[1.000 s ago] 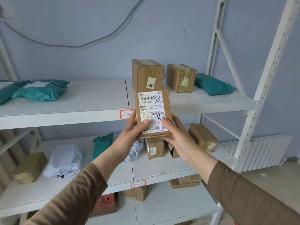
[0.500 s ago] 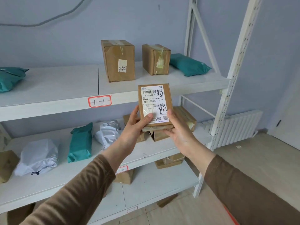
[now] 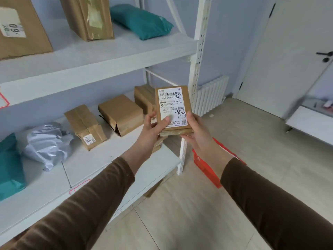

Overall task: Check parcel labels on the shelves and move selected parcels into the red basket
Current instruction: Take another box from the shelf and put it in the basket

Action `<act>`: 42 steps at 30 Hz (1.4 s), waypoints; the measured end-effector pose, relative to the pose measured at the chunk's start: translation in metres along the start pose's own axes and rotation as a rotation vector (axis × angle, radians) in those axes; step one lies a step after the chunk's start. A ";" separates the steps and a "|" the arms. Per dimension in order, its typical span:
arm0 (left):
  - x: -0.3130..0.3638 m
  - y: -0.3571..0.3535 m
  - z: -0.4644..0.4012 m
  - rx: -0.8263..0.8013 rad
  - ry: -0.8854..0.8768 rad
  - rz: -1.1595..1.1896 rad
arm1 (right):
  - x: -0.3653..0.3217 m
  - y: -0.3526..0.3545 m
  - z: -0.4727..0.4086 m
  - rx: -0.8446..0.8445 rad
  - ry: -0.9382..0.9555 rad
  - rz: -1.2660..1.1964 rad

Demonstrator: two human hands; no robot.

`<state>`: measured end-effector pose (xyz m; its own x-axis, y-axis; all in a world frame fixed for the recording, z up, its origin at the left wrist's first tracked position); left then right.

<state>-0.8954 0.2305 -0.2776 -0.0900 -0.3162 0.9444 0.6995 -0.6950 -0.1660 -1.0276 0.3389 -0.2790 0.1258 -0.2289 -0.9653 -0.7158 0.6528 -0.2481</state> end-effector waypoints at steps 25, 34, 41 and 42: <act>-0.203 -0.356 -0.218 -0.194 0.443 0.137 | 0.085 0.424 -0.113 0.229 -0.274 0.053; -0.263 -0.384 -0.339 -0.081 0.548 0.255 | 0.178 0.482 -0.214 0.324 -0.454 -0.041; -0.325 -0.404 -0.426 0.066 0.615 0.347 | 0.254 0.523 -0.269 0.385 -0.576 -0.191; -0.336 -0.408 -0.436 0.078 0.619 0.355 | 0.267 0.530 -0.276 0.382 -0.587 -0.208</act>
<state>-1.4597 0.3383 -0.6510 -0.2172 -0.8391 0.4987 0.8076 -0.4415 -0.3910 -1.5629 0.4250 -0.6460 0.6575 -0.0209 -0.7532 -0.3607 0.8689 -0.3390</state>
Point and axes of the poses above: each hand's wrist, its own z-axis away from the middle knuckle, its own y-axis out of the back of the hand, x = y × z, the point moved 3 cm from there along -z, towards the middle knuckle, and after that the axes turned 12 degrees about y, right-handed, at the moved point
